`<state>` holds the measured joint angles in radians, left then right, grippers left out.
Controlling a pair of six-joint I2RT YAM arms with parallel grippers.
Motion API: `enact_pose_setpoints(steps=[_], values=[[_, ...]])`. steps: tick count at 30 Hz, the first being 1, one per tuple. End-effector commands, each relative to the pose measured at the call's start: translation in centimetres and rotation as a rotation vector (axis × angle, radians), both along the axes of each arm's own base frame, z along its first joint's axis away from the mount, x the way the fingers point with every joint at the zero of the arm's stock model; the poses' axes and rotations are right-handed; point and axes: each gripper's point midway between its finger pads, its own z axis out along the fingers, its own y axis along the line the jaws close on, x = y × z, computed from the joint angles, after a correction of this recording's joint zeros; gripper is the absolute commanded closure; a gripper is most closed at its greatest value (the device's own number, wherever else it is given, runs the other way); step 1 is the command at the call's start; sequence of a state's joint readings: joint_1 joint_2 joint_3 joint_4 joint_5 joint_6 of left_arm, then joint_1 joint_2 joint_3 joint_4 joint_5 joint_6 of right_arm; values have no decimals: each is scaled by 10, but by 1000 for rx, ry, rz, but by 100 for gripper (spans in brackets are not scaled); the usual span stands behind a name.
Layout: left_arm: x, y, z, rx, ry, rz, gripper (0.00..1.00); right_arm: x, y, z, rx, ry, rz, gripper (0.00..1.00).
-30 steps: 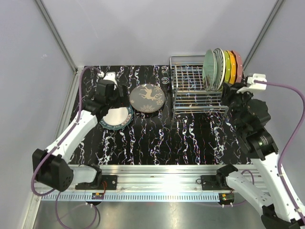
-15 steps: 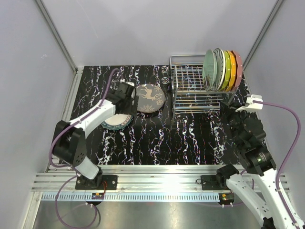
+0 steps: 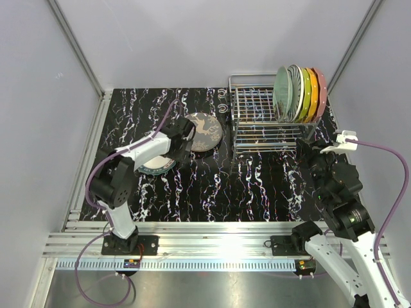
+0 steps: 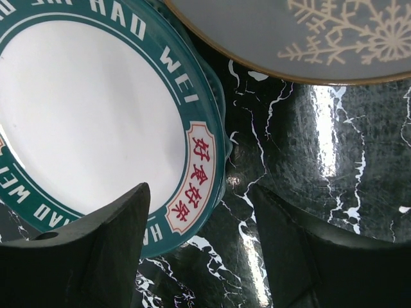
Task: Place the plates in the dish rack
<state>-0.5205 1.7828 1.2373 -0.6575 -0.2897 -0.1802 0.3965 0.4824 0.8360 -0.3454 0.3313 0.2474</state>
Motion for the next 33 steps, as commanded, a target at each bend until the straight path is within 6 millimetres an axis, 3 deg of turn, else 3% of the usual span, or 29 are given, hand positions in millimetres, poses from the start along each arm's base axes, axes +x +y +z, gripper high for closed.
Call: enact_pose_setpoints(steps=[1, 6, 15, 24, 30, 33], values=[[16, -2, 6, 21, -32, -12, 34, 0, 4, 5, 24, -14, 21, 75], [15, -1, 3, 24, -22, -13, 59, 0, 4, 5, 24, -15, 21, 75], [15, -4, -7, 27, 6, -23, 68, -1, 4, 4, 27, -14, 23, 75], [14, -3, -10, 34, 24, -25, 97, -2, 3, 5, 31, -21, 18, 75], [15, -4, 9, 10, -19, -9, 100, -2, 2, 5, 28, -21, 15, 75], [17, -3, 33, -16, -84, 12, 100, -2, 3, 5, 23, -18, 18, 75]])
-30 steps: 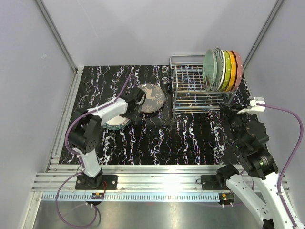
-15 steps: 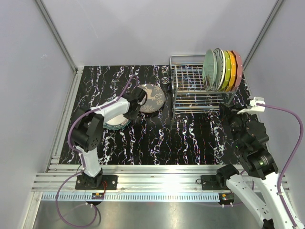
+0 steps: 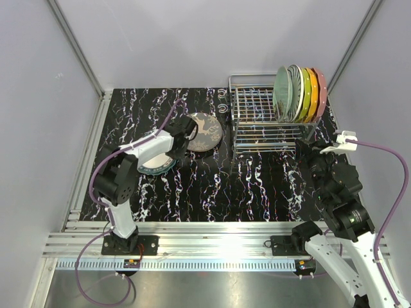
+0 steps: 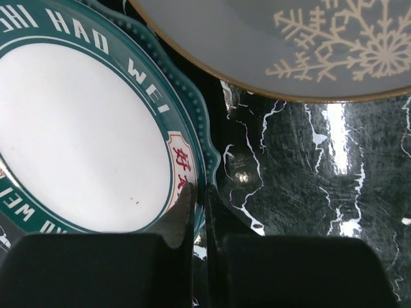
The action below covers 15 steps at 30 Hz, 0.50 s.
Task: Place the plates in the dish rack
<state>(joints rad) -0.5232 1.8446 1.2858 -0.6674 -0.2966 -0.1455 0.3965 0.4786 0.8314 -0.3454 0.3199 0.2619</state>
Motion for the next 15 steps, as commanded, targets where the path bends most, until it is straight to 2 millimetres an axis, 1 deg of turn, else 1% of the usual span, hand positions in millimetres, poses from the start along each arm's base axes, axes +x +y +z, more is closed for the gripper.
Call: enact_pose_setpoints(steps=[1, 2, 3, 5, 6, 8, 9, 11, 12, 13, 14, 15], values=[[9, 1, 46, -56, -122, 50, 100, 0, 1, 5, 6, -17, 8, 75], [10, 1, 51, -64, -140, 56, 100, 0, 1, 4, 6, -13, 8, 73], [11, 1, 63, -81, -174, 62, 100, 0, 2, 4, 5, -15, 11, 70], [11, 2, 74, -98, -204, 69, 100, 1, 3, 3, 0, -11, 17, 68], [11, 2, 87, -120, -237, 74, 100, 1, 5, 3, -1, -9, 24, 67], [10, 3, 96, -138, -272, 79, 100, 3, 7, 1, -4, -1, 35, 66], [9, 5, 107, -150, -302, 86, 100, 3, 11, 1, -7, -3, 55, 65], [8, 8, 113, -155, -330, 102, 100, 4, 16, -1, -17, 2, 84, 64], [7, 10, 123, -166, -357, 111, 100, 4, 23, -1, -20, 0, 122, 63], [7, 11, 126, -172, -372, 119, 100, 4, 27, 0, -22, -2, 142, 63], [7, 13, 130, -177, -389, 131, 100, 3, 35, -1, -24, 1, 187, 62], [5, 15, 138, -190, -415, 139, 100, 3, 40, 0, -30, -6, 214, 62]])
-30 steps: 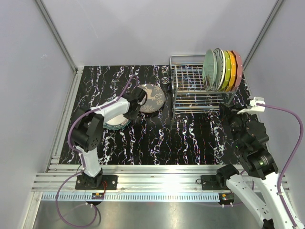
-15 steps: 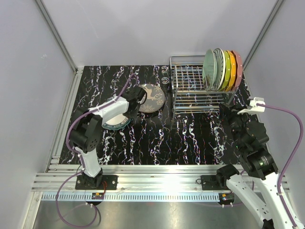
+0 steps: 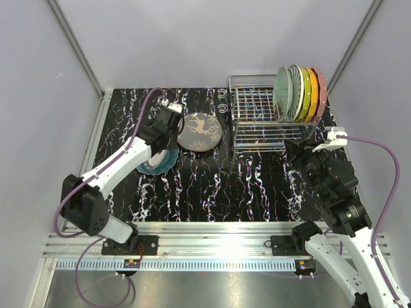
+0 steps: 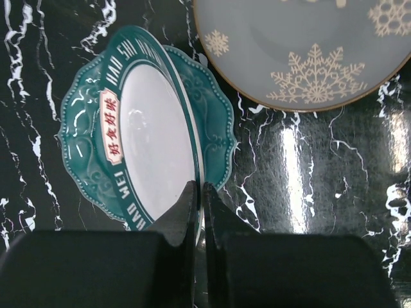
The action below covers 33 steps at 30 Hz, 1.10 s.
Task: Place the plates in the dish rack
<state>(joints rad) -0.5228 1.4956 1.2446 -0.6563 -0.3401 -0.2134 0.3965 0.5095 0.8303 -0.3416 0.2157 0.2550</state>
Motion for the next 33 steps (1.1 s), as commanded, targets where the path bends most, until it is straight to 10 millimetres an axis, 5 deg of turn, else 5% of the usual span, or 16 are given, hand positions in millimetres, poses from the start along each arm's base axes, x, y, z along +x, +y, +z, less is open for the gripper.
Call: enact_pose_setpoints(steps=[1, 11, 19, 26, 30, 31, 33], values=[[7, 9, 30, -43, -133, 72, 100, 0, 25, 7, -11, -32, 140, 61], [-5, 22, 85, -160, -334, 128, 100, -3, 75, -9, 79, 7, 386, 63], [-13, 26, 108, -228, -414, 134, 100, 2, 105, -6, 100, 15, 476, 63], [-19, 31, 124, -274, -473, 147, 100, 11, 178, -30, 47, 78, 546, 61], [-23, 33, 129, -298, -502, 150, 100, 12, 229, -37, -1, 68, 553, 55], [-22, 32, 131, -308, -511, 151, 100, 5, 253, -54, -44, 100, 583, 54], [-25, 32, 132, -333, -519, 149, 100, 11, 272, -47, -35, 71, 552, 49]])
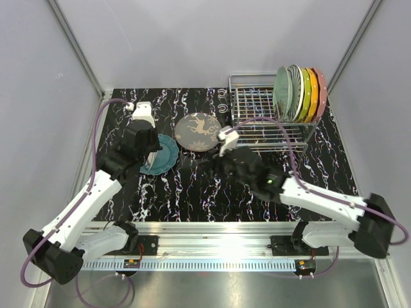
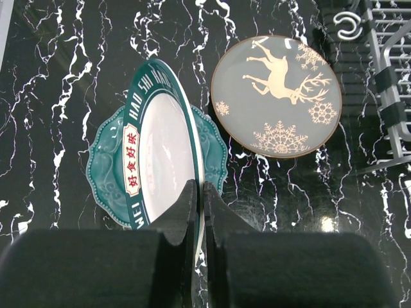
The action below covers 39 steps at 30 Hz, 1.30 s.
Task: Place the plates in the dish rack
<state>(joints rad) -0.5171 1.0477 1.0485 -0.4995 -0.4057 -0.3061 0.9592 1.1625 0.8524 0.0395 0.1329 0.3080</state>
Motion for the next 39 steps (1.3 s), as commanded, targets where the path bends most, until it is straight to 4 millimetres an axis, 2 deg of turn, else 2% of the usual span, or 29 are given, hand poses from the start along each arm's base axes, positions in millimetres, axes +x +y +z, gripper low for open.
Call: enact_pose_setpoints(steps=[1, 2, 4, 5, 7, 8, 14, 18, 21, 25, 30, 31, 39], values=[[9, 1, 41, -106, -163, 36, 100, 12, 44, 36, 84, -122, -61, 47], [8, 0, 44, -123, -175, 34, 100, 14, 55, 47, 124, -146, -68, 45], [7, -2, 45, -133, -187, 20, 100, 11, 82, 38, 114, -150, -49, 42], [6, -4, 47, -144, -193, 6, 100, 14, 89, 43, 132, -179, -66, 41], [4, -6, 51, -161, -204, -7, 100, 16, 109, 37, 134, -194, -62, 38], [3, -8, 53, -172, -209, -19, 100, 16, 117, 41, 161, -208, -63, 37], [1, -12, 56, -196, -210, -57, 100, 15, 152, 41, 227, -216, -43, 35], [1, -15, 57, -215, -209, -89, 100, 14, 167, 34, 233, -221, -49, 34], [3, -17, 56, -219, -204, -98, 100, 17, 168, 39, 265, -220, -80, 33], [2, -21, 55, -228, -193, -126, 100, 27, 169, 36, 265, -208, -147, 30], [1, -24, 57, -235, -197, -143, 100, 43, 168, 18, 221, -191, -247, 29], [1, -26, 58, -238, -200, -149, 100, 47, 166, 21, 224, -192, -280, 29], [0, -23, 60, -246, -211, -140, 100, 60, 153, 1, 179, -202, -391, 31]])
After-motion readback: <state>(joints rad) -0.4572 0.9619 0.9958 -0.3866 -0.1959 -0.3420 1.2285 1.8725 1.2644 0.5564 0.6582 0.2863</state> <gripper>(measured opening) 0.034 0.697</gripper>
